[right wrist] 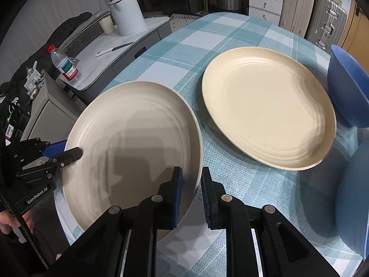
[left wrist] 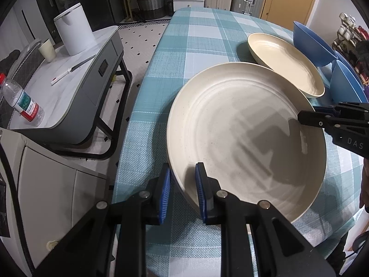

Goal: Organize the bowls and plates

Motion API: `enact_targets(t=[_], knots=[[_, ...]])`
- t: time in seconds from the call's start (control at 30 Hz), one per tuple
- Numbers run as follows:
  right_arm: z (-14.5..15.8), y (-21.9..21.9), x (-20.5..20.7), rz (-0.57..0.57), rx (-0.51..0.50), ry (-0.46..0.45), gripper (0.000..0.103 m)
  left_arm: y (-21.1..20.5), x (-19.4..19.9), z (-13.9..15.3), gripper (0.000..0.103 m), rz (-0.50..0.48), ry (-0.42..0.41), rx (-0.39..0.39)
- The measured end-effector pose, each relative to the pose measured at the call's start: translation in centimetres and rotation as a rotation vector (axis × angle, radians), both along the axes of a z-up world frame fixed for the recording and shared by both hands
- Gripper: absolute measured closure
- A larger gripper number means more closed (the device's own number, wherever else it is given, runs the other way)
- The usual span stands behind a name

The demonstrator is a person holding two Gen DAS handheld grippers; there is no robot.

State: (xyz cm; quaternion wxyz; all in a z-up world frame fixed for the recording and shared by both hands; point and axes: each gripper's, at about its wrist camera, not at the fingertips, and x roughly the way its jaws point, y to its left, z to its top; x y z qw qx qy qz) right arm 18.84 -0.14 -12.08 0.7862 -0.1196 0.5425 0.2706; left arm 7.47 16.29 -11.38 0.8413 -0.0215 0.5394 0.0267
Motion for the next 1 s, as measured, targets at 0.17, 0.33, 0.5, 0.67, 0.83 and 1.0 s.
enact_targets(t=[0.17, 0.33, 0.5, 0.67, 0.83, 1.0], knots=[[1.0, -0.4, -0.4, -0.011, 0.019, -0.036, 0.088, 0.1, -0.2, 0.2, 0.083, 0.018, -0.018, 0.014], [2.0, -0.8, -0.8, -0.017, 0.03, -0.084, 0.087, 0.3, -0.6, 1.0, 0.083, 0.038, -0.05, 0.013], [3.1, -1.3, -1.4, -0.034, 0.048, -0.138, 0.087, 0.3, -1.1, 2.4, 0.073, 0.056, -0.107, 0.014], [4.8, -2.7, -2.1, -0.085, 0.1, -0.185, 0.086, -0.7, -1.8, 4.6, 0.065, 0.045, -0.184, 0.002], [7.1, -4.4, -3.5, -0.129, 0.16, -0.237, 0.067, -2.5, -2.4, 6.6, 0.06, 0.013, -0.247, -0.014], [10.0, -6.3, -6.1, -0.157, 0.184, -0.362, 0.041, -4.8, -2.6, 8.2, 0.058, -0.031, -0.292, -0.026]])
